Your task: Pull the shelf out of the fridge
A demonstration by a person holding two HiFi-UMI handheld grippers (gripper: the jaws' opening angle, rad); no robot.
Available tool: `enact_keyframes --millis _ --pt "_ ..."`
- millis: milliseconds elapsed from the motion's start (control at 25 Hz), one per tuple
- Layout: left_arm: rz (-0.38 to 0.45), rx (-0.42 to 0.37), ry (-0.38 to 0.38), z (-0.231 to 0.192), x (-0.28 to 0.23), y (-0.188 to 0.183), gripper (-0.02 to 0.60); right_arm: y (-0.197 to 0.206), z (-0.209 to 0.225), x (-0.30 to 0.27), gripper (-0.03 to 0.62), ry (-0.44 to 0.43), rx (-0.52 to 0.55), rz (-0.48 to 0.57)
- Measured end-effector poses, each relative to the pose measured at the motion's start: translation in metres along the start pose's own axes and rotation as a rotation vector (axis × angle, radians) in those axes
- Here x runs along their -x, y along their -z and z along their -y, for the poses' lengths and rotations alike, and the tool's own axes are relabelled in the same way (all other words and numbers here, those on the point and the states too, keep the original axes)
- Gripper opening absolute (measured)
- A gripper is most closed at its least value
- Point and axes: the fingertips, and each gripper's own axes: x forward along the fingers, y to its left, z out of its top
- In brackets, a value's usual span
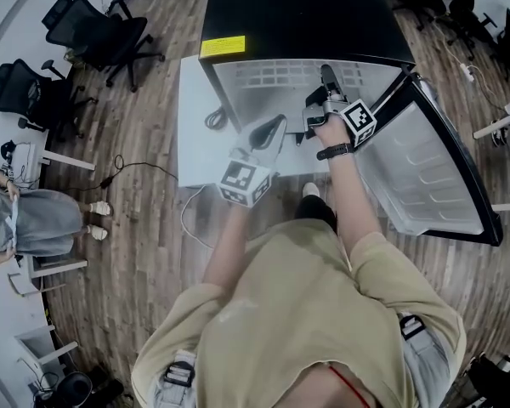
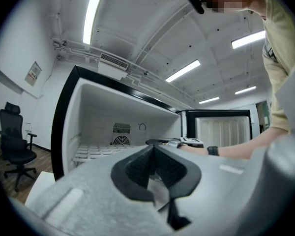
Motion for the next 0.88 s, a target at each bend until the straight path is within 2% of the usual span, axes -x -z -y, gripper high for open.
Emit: enact_keyframes --millis 80,200,320,520,880 --pt "0.007 0.014 -0.004 -0.002 0.001 0.000 0.000 -0.002 0.002 -0.003 0.159 -0.015 -0.056 0.023" --pt "0.013 0.032 -0.006 -0.003 0.003 0.001 0.000 0.000 0.007 -0.005 0.118 0.020 -0.051 0.020" --pt "0.007 0.034 -0.010 -0.003 0.004 0.002 0.000 0.002 0.014 -0.004 0.039 0.064 -0.059 0.008" --pt "-0.008 0.047 0.003 -0.001 0.003 0.006 0.000 0.002 0.016 -0.003 0.026 0.050 -0.132 0.027" --pt "-0.017 0.058 0.008 0.003 0.006 0.010 0.000 0.003 0.016 0.001 0.023 0.068 -0.151 0.027"
